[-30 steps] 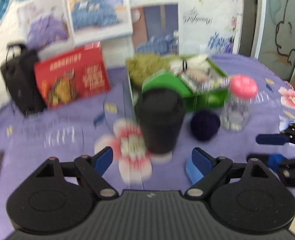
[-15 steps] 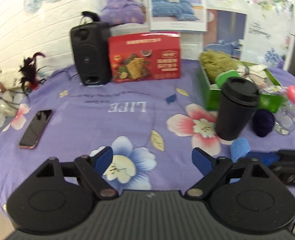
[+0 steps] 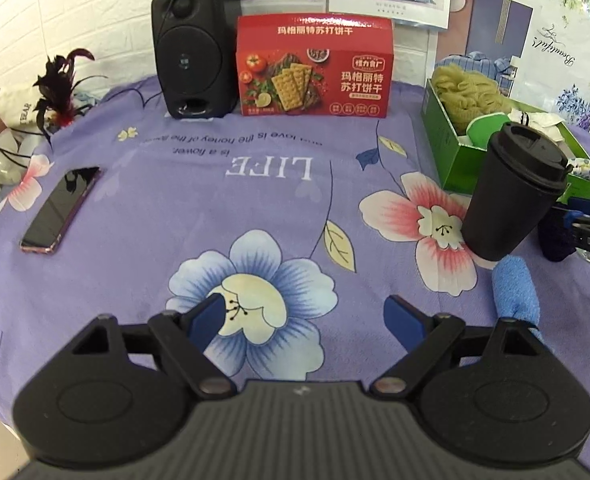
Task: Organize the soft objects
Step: 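Move the left gripper to the blue sock while the right approaches the purple yarn ball, then grasp the blue sock with the left gripper while the right grasps the purple yarn ball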
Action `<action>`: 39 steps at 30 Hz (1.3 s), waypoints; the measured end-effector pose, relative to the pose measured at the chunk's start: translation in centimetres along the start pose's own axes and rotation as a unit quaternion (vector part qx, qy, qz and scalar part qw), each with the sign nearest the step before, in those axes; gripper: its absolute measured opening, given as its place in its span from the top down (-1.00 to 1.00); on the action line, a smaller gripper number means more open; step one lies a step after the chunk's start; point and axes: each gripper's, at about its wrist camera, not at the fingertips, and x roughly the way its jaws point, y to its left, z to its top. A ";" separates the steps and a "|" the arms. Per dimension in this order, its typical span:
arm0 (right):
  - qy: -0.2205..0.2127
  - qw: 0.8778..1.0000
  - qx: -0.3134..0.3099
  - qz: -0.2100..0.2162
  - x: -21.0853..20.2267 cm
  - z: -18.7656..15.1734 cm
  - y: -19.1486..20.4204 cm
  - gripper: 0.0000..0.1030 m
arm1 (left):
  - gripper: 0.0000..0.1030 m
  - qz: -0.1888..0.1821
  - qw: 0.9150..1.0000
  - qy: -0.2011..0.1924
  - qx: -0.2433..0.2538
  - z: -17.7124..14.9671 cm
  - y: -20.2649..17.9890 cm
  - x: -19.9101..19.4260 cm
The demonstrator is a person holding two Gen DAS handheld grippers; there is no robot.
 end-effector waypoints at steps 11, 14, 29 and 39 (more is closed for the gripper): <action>0.106 0.991 0.044 0.076 -9.1 -5.0 0.3 0.34 | -0.75 -0.039 0.999 0.008 0.021 -0.1 -1.8 0.4; 0.078 0.996 0.028 0.037 -12.3 -4.8 0.0 0.32 | -0.75 -0.056 0.998 0.011 0.027 0.1 -3.1 0.4; 0.028 0.997 0.060 0.038 -3.9 -3.4 -3.3 0.16 | -0.79 -0.142 0.982 0.068 0.103 -0.4 -11.5 2.0; 0.026 0.995 0.080 0.051 -3.5 -5.6 -3.0 -0.15 | -0.79 -0.103 0.980 0.104 0.136 -1.6 -15.4 5.7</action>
